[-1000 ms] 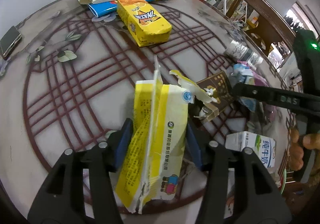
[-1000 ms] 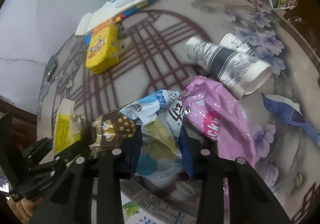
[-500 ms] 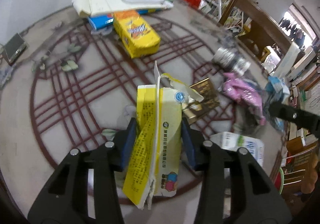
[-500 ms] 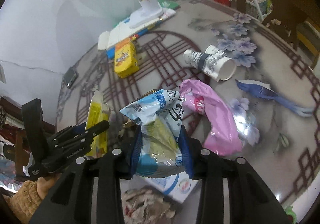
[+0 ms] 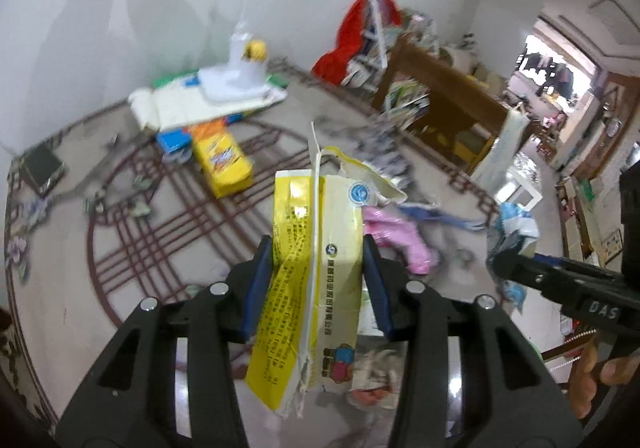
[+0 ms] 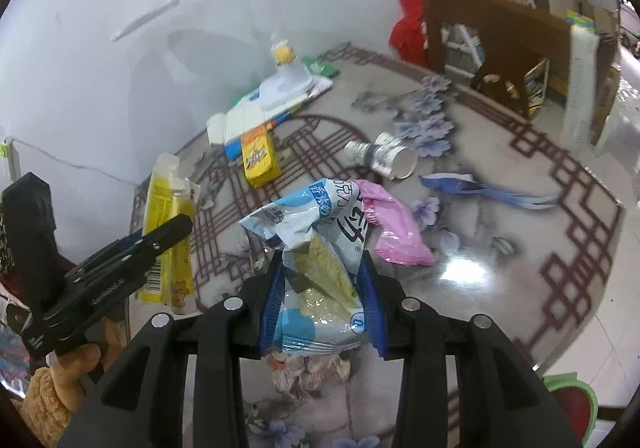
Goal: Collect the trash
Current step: 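Carry carton and snack bag to the green-rimmed bin and open both tools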
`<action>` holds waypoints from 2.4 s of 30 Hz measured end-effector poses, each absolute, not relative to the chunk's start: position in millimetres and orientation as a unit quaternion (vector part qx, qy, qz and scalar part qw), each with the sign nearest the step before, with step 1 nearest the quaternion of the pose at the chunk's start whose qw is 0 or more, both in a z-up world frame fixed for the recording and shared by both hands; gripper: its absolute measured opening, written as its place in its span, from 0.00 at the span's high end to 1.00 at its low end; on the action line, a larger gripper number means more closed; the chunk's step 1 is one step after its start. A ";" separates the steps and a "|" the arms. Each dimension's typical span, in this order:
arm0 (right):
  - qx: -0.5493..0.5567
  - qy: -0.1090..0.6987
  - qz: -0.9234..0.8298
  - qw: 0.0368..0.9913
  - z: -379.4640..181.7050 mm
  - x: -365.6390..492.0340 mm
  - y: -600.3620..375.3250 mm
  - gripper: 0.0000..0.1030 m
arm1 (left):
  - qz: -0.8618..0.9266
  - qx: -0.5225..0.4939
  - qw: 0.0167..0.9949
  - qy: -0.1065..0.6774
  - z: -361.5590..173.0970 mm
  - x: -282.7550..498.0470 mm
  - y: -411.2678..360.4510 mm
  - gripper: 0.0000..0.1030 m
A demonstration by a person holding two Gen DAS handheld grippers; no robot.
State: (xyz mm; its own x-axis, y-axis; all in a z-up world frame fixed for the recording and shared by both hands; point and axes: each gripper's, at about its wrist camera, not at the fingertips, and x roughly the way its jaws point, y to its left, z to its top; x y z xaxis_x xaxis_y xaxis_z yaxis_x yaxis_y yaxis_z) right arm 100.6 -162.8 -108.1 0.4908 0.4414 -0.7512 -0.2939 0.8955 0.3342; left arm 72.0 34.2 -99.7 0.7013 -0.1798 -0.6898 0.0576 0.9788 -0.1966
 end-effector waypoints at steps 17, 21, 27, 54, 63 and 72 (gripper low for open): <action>0.125 0.408 0.147 0.892 -80.6 30.9 -220.2 0.65 | -0.131 -0.043 0.934 0.331 -63.5 31.7 -13.9 0.59; 0.136 0.405 0.130 0.895 -80.1 20.4 -232.8 0.65 | -0.144 -0.037 0.932 0.330 -62.5 26.4 -23.8 0.59; 0.145 0.405 0.121 0.895 -83.0 8.8 -239.7 0.65 | -0.155 -0.032 0.929 0.335 -64.5 20.8 -30.8 0.59; 0.169 0.405 0.080 0.895 -84.6 -9.8 -261.7 0.64 | -0.189 -0.028 0.920 0.341 -65.8 5.8 -47.0 0.59; 0.185 0.404 0.039 0.895 -90.2 -33.0 -280.5 0.64 | -0.233 -0.018 0.906 0.352 -73.5 0.8 -72.2 0.59; 0.214 0.398 -0.026 0.892 -95.6 -65.1 -322.6 0.64 | -0.294 -0.002 0.883 0.365 -80.9 -4.2 -120.0 0.59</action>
